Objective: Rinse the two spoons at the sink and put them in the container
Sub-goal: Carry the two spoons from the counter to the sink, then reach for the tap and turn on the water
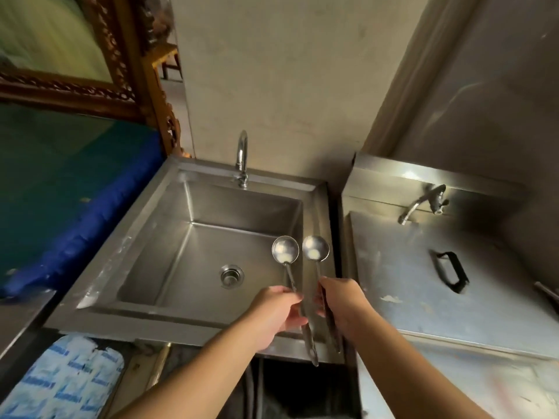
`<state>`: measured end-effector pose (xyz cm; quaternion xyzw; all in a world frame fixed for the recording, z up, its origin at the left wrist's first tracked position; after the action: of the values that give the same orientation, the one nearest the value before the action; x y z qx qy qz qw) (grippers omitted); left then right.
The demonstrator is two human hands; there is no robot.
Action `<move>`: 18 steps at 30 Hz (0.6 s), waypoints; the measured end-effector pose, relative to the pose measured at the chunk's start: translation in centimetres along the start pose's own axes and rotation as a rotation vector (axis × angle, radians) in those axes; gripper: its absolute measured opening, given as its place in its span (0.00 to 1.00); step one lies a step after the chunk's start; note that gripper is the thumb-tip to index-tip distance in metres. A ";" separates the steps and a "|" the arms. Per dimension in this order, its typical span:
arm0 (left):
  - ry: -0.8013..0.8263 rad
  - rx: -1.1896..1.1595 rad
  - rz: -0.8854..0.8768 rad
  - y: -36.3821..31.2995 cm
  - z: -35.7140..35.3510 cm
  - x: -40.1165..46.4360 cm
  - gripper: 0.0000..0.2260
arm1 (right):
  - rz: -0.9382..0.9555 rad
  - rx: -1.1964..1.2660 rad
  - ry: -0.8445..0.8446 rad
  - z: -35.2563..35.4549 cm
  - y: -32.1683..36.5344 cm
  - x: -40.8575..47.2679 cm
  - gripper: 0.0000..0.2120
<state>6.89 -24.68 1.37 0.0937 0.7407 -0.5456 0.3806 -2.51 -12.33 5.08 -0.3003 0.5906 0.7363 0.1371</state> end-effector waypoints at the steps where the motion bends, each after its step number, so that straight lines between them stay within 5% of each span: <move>1: 0.001 -0.003 0.004 -0.2 1.7 0.0 0.06 | -0.007 0.001 -0.020 -1.7 0.0 -0.3 0.12; 11: 0.008 -0.043 0.090 -1.5 14.8 -0.5 0.08 | -0.109 0.052 -0.094 -15.3 -0.4 -2.3 0.08; 18: -0.037 -0.059 0.134 -2.2 17.1 0.7 0.08 | -0.073 -0.163 -0.030 -18.9 0.7 -0.4 0.03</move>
<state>13.05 -40.75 0.57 0.1218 0.7414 -0.4982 0.4327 2.74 -30.43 3.54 -0.3206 0.5154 0.7808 0.1479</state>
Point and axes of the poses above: each hand's wrist, its own x-axis towards the middle knuckle, its own z-axis out of the back of the hand, y = z × x, the point moved 8 cm from there along x, towards the middle knuckle, and after that the axes turned 9 degrees about x, right-handed, at the moved point
